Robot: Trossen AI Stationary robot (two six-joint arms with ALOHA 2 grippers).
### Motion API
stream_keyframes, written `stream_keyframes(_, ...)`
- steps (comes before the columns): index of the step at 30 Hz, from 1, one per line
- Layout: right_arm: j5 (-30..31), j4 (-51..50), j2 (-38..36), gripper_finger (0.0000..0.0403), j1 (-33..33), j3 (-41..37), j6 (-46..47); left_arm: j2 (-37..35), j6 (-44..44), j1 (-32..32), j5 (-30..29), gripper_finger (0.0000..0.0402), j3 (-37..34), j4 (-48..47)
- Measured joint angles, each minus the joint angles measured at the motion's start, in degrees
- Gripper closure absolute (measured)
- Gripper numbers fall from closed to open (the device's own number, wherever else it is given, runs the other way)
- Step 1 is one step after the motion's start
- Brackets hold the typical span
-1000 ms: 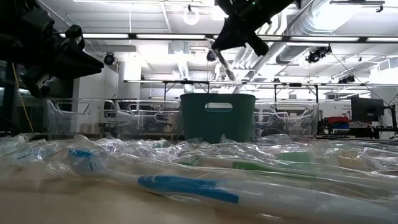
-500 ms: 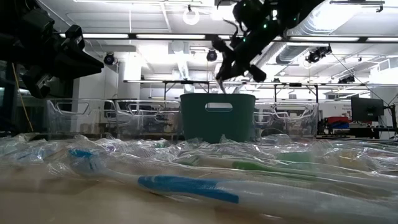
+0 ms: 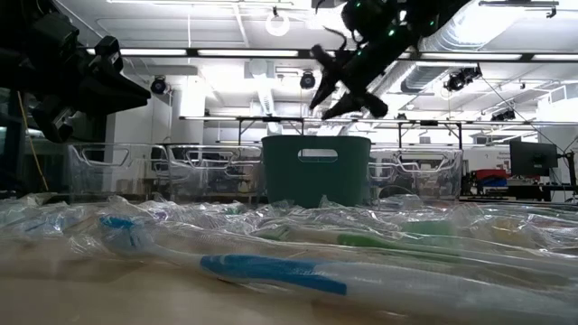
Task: Pick & Place Toothbrushes
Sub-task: Put the blue toothbrush into the right transparent bin
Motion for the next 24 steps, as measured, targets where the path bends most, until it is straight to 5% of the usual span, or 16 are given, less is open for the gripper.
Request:
stream_keyframes(11,-2.79,-23.42,-6.28,0.0225,9.06,0.0,2.92,0.02,0.0,0.0,0.0,0.0346,0.0,0.0)
stream_keyframes(18,3.38,-36.29,-4.31,0.0227,20.07,-0.03,10.67,0.0,-0.01,0.0,0.0,0.0346,-0.01,0.0)
stream_keyframes(24,7.4,-37.01,-1.32,0.0234,28.0,-0.02,17.18,0.0,0.01,0.0,0.0,0.0346,0.0,0.0)
